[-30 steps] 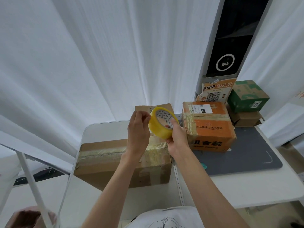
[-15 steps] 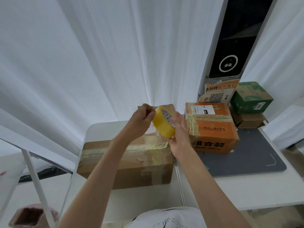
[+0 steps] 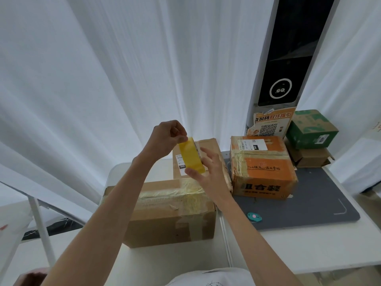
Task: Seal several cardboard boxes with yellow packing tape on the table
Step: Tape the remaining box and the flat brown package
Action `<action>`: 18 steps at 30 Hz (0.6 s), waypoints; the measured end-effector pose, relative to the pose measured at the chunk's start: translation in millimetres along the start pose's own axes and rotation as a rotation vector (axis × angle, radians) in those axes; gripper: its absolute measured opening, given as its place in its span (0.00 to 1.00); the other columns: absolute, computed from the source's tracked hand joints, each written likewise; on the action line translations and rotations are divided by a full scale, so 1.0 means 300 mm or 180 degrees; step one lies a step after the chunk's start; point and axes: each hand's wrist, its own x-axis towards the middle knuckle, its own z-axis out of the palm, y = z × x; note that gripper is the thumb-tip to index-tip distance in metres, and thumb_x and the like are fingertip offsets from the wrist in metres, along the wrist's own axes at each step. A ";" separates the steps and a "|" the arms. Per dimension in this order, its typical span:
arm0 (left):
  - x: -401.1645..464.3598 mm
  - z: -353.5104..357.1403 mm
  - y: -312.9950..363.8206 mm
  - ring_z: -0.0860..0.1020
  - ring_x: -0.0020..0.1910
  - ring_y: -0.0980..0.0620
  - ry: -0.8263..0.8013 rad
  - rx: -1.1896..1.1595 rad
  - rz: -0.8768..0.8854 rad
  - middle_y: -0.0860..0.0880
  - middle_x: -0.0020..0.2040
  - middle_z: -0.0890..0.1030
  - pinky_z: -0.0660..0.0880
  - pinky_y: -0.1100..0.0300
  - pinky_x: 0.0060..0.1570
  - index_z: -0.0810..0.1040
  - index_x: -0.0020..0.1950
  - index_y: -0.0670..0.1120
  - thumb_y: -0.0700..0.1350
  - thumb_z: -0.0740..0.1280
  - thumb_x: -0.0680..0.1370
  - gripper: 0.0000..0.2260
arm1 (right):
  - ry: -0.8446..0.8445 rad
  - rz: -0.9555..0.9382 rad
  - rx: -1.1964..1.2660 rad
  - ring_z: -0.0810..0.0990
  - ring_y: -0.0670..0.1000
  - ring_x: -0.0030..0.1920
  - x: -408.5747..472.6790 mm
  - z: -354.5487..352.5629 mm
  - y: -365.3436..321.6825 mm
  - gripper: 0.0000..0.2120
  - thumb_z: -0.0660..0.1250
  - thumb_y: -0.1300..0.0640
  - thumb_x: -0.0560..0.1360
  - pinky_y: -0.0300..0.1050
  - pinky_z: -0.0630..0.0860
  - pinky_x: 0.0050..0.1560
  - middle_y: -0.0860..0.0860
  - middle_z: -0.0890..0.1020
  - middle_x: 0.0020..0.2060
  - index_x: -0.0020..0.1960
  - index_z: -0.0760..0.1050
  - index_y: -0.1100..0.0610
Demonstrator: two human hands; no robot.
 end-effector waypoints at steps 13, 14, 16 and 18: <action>-0.012 -0.043 0.059 0.77 0.30 0.63 0.0007 0.0256 0.0299 0.52 0.33 0.81 0.72 0.72 0.37 0.83 0.40 0.44 0.34 0.76 0.71 0.07 | 0.0279 -0.0119 0.0013 0.83 0.46 0.40 -0.039 0.010 0.020 0.27 0.67 0.28 0.71 0.44 0.79 0.44 0.46 0.83 0.39 0.54 0.78 0.51; -0.006 -0.055 0.071 0.77 0.31 0.63 0.0022 0.0250 0.0340 0.52 0.33 0.82 0.73 0.72 0.37 0.83 0.40 0.43 0.34 0.76 0.71 0.06 | 0.0333 -0.0033 0.0094 0.83 0.44 0.36 -0.040 0.002 0.013 0.25 0.67 0.31 0.72 0.38 0.77 0.41 0.46 0.83 0.36 0.53 0.79 0.51; 0.006 -0.069 0.098 0.78 0.32 0.61 -0.0008 0.0310 0.0397 0.50 0.35 0.82 0.72 0.72 0.36 0.83 0.41 0.43 0.34 0.76 0.71 0.06 | 0.0445 0.0082 0.0248 0.82 0.43 0.32 -0.038 -0.015 0.001 0.20 0.66 0.34 0.72 0.32 0.74 0.39 0.47 0.82 0.31 0.49 0.79 0.51; 0.021 -0.073 0.115 0.77 0.31 0.62 -0.0028 0.0403 0.0439 0.51 0.36 0.82 0.69 0.74 0.34 0.82 0.41 0.43 0.35 0.76 0.72 0.05 | 0.0497 0.0098 0.0384 0.82 0.43 0.31 -0.037 -0.022 -0.009 0.18 0.68 0.36 0.72 0.30 0.75 0.38 0.48 0.82 0.30 0.46 0.79 0.51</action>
